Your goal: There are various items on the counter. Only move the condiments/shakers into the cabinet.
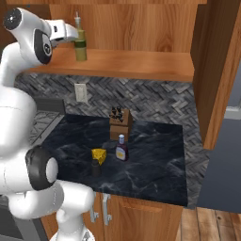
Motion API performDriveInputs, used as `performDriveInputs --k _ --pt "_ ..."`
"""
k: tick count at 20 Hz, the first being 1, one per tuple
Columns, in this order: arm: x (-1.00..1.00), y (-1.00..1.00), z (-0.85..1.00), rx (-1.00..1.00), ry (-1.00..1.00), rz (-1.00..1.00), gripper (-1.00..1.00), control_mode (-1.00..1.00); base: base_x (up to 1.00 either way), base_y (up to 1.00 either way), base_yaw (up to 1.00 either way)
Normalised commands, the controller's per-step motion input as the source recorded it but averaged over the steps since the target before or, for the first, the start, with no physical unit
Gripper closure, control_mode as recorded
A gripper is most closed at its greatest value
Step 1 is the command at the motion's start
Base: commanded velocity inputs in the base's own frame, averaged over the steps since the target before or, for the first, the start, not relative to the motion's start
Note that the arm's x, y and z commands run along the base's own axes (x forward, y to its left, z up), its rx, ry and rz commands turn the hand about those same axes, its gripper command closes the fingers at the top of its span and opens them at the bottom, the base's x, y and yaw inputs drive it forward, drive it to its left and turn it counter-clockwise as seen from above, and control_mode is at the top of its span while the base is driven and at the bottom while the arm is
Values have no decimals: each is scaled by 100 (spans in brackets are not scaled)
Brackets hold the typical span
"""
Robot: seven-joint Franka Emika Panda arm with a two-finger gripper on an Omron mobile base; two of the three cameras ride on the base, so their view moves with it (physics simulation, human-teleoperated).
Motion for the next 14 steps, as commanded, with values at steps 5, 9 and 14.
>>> performDriveInputs --k 5,9,14 --pt "-100 -1 -16 3 0 -9 -100 -100 0 0 0" --pt "-100 -9 -17 7 0 -16 -100 -100 0 0 0" --pt "-100 -18 -15 9 11 -19 -100 -100 0 0 0"
